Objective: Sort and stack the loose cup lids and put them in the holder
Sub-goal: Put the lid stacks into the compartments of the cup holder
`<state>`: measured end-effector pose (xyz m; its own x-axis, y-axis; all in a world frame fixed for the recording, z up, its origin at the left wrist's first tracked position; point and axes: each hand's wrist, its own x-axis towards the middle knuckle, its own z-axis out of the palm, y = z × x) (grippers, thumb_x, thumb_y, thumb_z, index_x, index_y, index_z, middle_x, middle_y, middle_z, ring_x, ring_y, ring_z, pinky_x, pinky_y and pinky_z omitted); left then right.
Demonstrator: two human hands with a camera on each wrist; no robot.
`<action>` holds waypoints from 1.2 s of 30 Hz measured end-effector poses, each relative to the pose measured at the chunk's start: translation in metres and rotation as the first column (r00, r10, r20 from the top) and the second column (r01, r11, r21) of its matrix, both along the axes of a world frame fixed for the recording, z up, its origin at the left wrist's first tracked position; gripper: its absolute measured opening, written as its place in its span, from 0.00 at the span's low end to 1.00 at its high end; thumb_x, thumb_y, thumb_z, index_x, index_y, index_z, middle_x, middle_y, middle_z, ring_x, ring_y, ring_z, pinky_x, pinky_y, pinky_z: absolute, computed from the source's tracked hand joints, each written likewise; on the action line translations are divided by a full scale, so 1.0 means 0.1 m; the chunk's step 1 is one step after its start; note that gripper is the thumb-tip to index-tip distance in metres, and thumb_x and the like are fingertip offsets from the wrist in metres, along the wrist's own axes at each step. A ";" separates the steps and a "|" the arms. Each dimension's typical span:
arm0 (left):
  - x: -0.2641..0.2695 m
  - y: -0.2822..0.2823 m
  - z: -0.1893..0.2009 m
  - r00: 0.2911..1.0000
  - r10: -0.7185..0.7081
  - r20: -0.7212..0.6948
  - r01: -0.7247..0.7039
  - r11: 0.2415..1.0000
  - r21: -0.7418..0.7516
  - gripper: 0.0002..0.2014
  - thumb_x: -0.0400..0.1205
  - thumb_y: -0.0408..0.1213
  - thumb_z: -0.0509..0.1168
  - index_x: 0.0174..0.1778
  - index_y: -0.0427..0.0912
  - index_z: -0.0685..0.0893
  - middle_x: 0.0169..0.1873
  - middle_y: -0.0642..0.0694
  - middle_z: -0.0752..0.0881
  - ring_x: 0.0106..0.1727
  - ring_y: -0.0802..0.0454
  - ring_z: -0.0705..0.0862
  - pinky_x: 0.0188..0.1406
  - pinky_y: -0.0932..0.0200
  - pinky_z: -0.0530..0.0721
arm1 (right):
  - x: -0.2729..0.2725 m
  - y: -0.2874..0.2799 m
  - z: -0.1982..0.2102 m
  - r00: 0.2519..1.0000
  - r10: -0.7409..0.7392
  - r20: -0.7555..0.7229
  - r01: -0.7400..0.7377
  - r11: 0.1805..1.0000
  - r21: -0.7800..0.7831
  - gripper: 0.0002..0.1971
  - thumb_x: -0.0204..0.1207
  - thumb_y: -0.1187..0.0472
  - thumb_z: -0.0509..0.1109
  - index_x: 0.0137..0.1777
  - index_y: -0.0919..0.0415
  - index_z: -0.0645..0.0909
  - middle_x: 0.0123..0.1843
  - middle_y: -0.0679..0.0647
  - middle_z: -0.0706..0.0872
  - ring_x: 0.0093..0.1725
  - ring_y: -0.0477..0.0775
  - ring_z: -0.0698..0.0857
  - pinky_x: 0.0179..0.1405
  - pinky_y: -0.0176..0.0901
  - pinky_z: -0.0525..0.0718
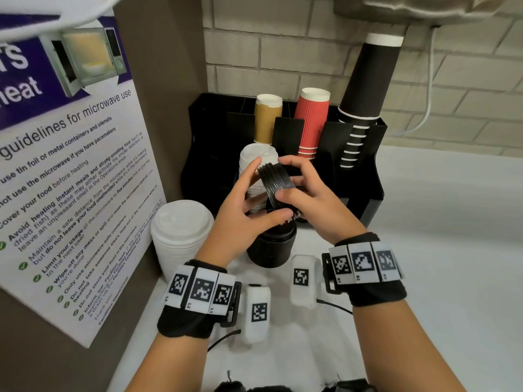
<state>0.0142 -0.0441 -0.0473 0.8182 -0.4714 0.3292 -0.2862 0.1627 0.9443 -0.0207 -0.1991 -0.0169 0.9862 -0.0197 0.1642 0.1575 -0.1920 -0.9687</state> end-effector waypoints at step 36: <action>0.01 0.03 -0.01 1.000 0.008 0.015 -0.008 1.000 0.003 0.46 0.61 0.44 0.81 0.75 0.66 0.69 0.73 0.58 0.73 0.73 0.57 0.76 0.66 0.52 0.82 | -0.06 -0.09 0.03 0.996 0.029 0.080 -0.030 0.999 0.016 0.27 0.66 0.63 0.80 0.63 0.45 0.76 0.54 0.51 0.86 0.53 0.51 0.88 0.46 0.41 0.87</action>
